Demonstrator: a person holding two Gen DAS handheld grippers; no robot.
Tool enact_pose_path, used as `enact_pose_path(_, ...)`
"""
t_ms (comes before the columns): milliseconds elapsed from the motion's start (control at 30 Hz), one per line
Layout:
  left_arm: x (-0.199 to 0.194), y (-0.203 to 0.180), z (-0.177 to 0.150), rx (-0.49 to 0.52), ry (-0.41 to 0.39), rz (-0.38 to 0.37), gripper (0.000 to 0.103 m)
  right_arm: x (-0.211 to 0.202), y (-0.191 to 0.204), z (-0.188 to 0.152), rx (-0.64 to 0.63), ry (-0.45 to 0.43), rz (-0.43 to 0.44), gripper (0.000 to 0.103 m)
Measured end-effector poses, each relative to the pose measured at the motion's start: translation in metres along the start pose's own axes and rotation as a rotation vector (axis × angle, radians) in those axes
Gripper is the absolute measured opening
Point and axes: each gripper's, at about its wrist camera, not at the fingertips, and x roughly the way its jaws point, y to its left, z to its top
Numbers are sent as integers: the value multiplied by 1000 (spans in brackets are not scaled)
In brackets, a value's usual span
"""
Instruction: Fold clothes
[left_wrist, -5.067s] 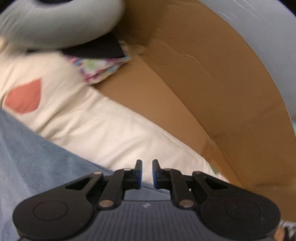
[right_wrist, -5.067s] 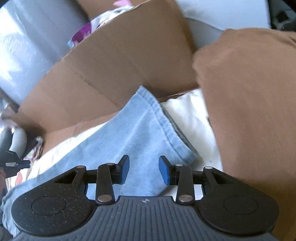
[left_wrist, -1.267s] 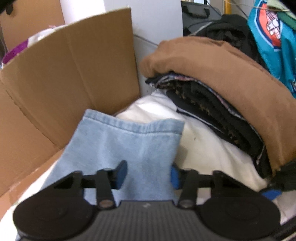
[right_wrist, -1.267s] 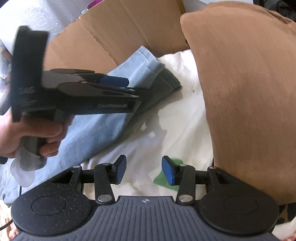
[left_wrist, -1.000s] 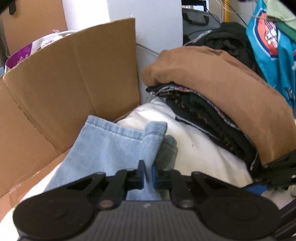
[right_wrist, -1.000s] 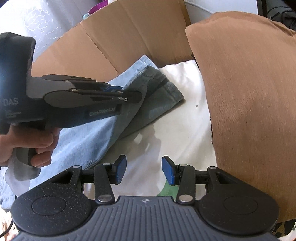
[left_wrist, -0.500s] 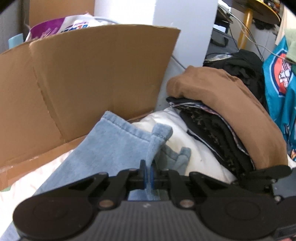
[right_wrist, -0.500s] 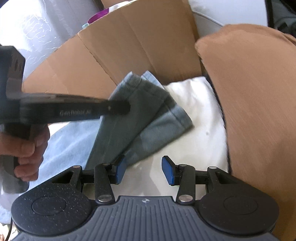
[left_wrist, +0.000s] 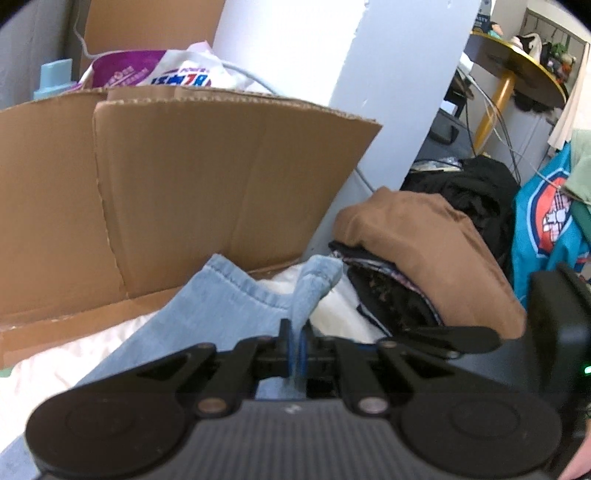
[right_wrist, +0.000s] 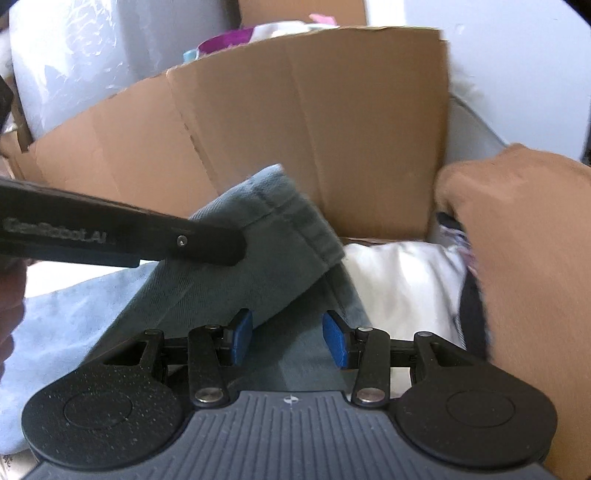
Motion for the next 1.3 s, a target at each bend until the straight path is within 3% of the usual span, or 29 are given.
enact_pose_path(67,-2,0,2,-5,-2,-2,3,3,5,3,-24,-2,1,49)
enact_pose_path(200,-4,-1,6,26,0,-6,3,12,8,-5,-32,77,26,49)
enact_pose_path(367,-6,2,15,62,17,-14,3,5,-5,-29,-15,146,-37,49)
enact_pose_path(800,17,-22,0,141,98,-55,3,-32,-6,-60,-79,128,-107,49)
enact_pose_path(1033,44,-46,-21,218,171,-63,4,-53,-8,-63,-41,105,-74,49)
enact_pose_path(1300,72,-52,-42,270,250,-59,4,-88,-6,-80,-81,80,-44,49)
